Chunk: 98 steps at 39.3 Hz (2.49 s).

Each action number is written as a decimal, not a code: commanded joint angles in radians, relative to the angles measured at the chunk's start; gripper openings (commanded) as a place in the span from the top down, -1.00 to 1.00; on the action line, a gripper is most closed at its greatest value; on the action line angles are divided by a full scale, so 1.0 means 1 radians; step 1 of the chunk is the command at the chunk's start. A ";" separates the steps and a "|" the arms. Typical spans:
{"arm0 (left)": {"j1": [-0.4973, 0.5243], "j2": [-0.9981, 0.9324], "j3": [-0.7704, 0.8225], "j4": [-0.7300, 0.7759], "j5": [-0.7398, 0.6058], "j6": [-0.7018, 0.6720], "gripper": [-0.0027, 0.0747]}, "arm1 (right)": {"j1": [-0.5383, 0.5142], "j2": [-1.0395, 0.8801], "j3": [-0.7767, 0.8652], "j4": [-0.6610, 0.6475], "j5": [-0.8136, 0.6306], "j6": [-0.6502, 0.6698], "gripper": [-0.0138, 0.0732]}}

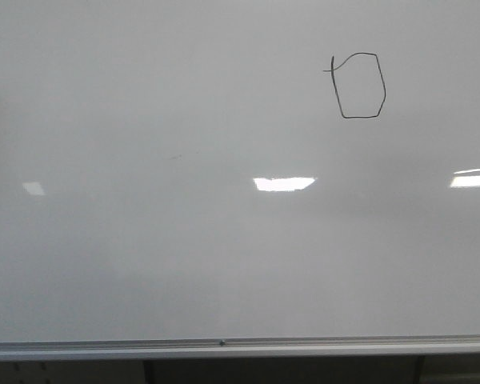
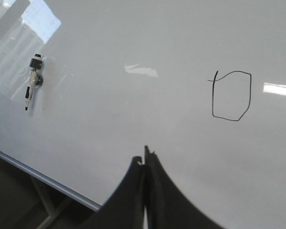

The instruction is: Write number 0 on whiteboard

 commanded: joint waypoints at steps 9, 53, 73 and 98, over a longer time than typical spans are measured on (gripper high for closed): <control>-0.003 -0.019 0.023 -0.013 -0.084 -0.009 0.98 | -0.001 0.003 -0.027 0.017 -0.041 -0.009 0.84; -0.003 -0.019 0.023 -0.013 -0.084 -0.009 0.98 | -0.151 -0.285 0.293 -0.798 -0.256 0.727 0.84; -0.003 -0.019 0.023 -0.013 -0.084 -0.009 0.98 | -0.282 -0.396 0.361 -0.801 -0.162 0.733 0.84; -0.003 -0.019 0.023 -0.013 -0.084 -0.009 0.98 | -0.283 -0.434 0.361 -0.800 -0.146 0.733 0.84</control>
